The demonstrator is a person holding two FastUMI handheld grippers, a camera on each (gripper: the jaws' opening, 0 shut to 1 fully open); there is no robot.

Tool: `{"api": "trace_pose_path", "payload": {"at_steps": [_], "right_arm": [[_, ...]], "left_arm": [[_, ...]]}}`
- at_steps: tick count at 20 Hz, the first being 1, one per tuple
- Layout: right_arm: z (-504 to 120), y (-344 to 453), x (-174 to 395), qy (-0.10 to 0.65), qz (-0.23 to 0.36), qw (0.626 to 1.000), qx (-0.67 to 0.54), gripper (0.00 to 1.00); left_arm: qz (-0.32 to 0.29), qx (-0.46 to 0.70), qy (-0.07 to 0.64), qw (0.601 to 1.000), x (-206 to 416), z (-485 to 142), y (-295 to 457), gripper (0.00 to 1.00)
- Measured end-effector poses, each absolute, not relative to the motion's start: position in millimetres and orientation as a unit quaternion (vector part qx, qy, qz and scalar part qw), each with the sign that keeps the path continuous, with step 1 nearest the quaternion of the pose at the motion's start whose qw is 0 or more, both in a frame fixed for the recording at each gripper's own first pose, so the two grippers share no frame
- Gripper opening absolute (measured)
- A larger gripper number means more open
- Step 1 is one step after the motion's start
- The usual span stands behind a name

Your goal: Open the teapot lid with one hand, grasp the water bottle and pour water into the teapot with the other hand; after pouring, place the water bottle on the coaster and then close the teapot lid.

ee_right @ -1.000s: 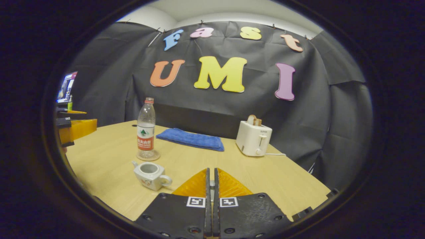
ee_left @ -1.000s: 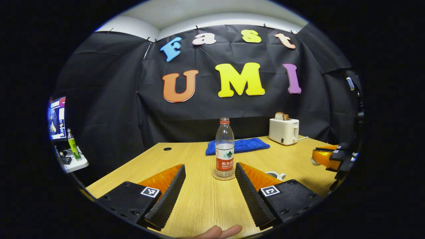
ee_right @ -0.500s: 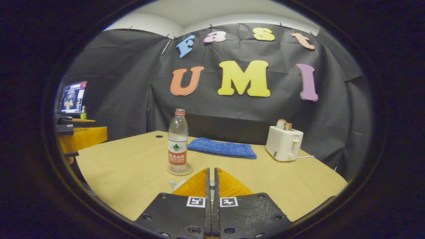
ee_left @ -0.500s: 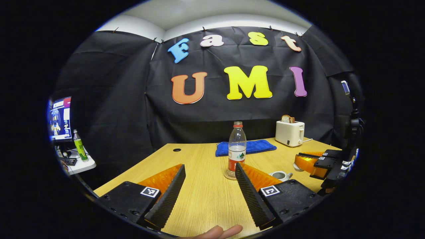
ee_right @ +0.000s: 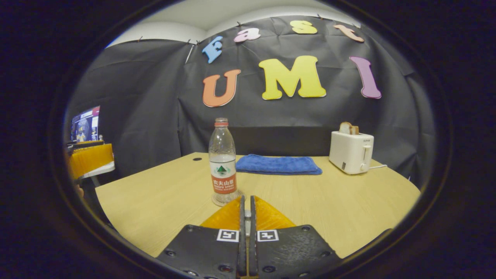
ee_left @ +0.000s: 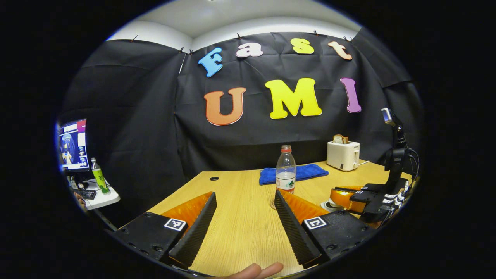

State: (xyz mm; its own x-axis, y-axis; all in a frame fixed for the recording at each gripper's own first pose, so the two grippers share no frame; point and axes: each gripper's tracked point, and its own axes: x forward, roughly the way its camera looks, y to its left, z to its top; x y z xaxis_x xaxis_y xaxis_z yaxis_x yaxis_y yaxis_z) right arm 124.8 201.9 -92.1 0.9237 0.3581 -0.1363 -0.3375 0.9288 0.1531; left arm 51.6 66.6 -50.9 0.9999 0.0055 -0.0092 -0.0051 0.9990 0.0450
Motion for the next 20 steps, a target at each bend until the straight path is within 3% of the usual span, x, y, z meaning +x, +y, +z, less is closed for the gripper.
{"api": "trace_pose_path", "payload": {"at_steps": [14,18,20], "right_arm": [[-103.4,202.5,137.6,0.101,0.176,0.978,0.056,0.05],[-102.1,195.2,136.5,0.099,0.160,0.981,0.051,0.20],[-103.0,191.1,134.0,0.104,0.150,0.982,0.046,0.49]], "left_arm": [[-0.007,0.005,0.017,1.000,52.8,-56.2,65.1,0.94],[-0.008,0.004,0.018,1.000,52.0,-57.1,64.4,0.95],[-0.012,0.006,0.017,1.000,51.0,-56.5,61.9,0.95]]}}
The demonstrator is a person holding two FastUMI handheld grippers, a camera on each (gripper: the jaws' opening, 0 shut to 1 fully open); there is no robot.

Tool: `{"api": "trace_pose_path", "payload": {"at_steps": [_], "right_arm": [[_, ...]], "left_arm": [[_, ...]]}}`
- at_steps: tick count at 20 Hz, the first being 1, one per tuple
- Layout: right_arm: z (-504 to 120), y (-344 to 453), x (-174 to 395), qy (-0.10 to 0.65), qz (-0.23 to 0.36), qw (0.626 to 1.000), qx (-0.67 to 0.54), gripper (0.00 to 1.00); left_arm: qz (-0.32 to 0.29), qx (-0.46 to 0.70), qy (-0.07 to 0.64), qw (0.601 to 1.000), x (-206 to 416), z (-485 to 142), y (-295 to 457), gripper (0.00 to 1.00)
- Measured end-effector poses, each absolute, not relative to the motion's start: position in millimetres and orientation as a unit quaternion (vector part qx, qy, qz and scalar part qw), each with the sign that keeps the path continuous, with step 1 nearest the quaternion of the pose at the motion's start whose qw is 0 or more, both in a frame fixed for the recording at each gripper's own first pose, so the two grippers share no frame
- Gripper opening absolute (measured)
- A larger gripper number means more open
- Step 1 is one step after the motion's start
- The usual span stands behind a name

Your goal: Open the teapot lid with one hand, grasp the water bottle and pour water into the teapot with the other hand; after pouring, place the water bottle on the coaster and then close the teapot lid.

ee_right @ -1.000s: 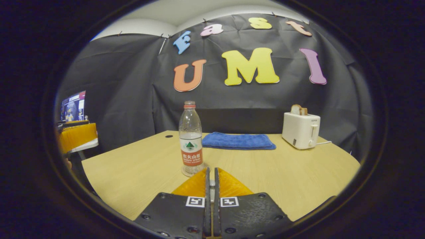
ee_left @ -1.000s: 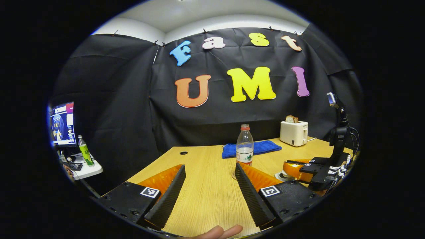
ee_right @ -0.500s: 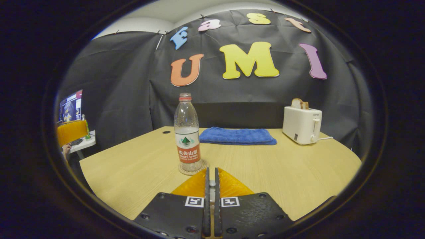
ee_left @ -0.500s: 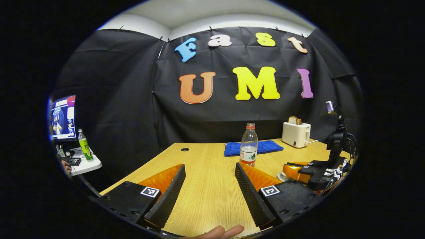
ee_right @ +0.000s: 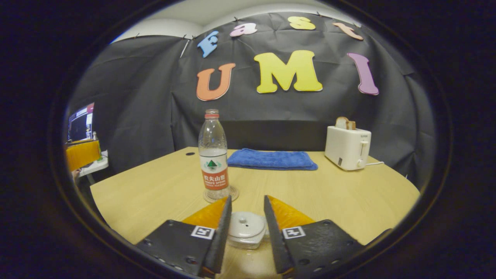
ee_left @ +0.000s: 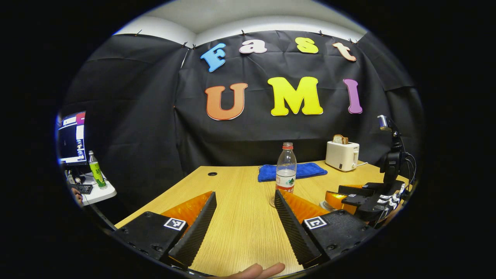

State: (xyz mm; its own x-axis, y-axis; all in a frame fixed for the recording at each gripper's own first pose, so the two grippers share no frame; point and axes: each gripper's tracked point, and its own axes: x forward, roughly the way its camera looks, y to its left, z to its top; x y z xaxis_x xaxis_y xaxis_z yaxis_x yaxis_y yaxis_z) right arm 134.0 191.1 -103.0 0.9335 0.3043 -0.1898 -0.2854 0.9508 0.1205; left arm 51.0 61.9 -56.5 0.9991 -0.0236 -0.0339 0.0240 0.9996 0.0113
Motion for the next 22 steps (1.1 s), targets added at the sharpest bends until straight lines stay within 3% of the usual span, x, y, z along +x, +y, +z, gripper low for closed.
{"api": "trace_pose_path", "payload": {"at_steps": [1,3,8,13,22], "right_arm": [[-102.3,186.9,132.3,0.103,0.141,0.984,0.041,0.64],[-95.3,185.2,125.3,0.089,0.143,0.985,0.038,0.83],[-70.8,163.3,103.0,0.053,0.124,0.991,0.020,0.88],[-30.9,146.9,70.7,0.012,0.145,0.988,0.056,0.93],[14.7,65.2,25.8,-0.018,0.073,0.997,0.022,0.91]], "left_arm": [[-0.014,0.008,0.016,1.000,50.0,-55.6,60.0,0.95],[-0.018,0.012,0.013,1.000,49.8,-54.0,56.6,0.94],[-0.040,0.005,0.012,0.999,45.6,-51.4,38.9,0.94],[-0.055,0.015,0.008,0.998,39.6,-45.6,27.1,0.95],[-0.041,0.025,0.004,0.999,22.3,-35.9,18.5,0.95]]}}
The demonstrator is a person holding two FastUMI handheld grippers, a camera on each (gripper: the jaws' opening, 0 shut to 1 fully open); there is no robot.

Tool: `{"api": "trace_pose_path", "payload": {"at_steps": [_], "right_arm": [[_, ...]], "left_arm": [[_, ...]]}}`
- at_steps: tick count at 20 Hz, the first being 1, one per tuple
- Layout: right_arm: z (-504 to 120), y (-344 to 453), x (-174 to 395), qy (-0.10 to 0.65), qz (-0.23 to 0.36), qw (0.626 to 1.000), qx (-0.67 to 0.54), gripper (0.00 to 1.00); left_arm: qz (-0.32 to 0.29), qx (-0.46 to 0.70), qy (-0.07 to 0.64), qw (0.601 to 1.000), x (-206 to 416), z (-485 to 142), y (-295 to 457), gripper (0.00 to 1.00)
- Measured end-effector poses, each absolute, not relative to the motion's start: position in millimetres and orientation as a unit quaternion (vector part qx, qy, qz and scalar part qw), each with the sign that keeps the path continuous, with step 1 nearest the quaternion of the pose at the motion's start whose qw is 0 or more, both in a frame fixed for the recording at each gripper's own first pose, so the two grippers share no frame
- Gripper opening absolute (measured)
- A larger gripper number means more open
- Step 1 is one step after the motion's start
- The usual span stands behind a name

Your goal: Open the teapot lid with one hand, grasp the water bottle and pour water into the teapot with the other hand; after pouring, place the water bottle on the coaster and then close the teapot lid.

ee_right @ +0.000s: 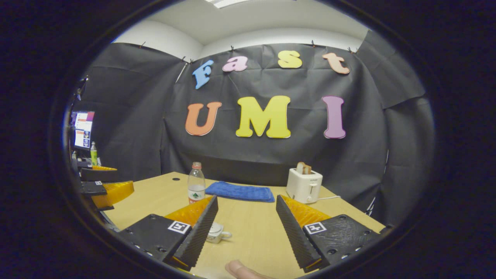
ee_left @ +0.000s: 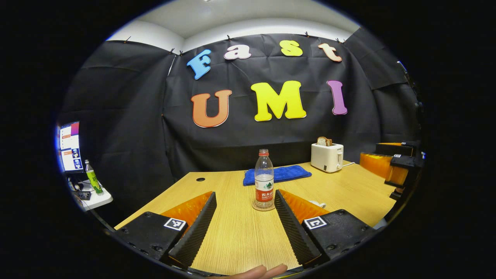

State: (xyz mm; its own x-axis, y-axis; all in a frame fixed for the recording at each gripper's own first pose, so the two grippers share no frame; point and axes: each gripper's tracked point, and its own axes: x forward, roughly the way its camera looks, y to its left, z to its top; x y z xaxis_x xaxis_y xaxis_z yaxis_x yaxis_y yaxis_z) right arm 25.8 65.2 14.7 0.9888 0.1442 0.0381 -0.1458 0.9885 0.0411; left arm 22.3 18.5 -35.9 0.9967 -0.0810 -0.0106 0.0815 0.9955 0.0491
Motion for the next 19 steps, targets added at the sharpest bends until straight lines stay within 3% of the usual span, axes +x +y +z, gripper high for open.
{"api": "trace_pose_path", "payload": {"at_steps": [4,13,17,19], "right_arm": [[16.3,29.0,3.7,-0.013,0.040,0.999,0.017,0.93],[7.9,-21.8,-26.7,-0.003,-0.014,0.999,0.033,0.96],[9.9,-28.4,-27.8,-0.010,-0.022,0.999,0.031,0.91],[8.1,-26.6,-28.2,-0.006,-0.022,0.999,0.025,0.96]], "left_arm": [[-0.016,0.034,-0.003,0.999,5.1,-21.9,25.2,0.95],[-0.040,0.018,-0.004,0.999,-23.4,-9.3,0.4,0.94],[-0.035,0.022,-0.011,0.999,-24.4,-5.9,1.0,0.94],[-0.034,0.026,-0.014,0.999,-23.2,-6.3,1.7,0.94]]}}
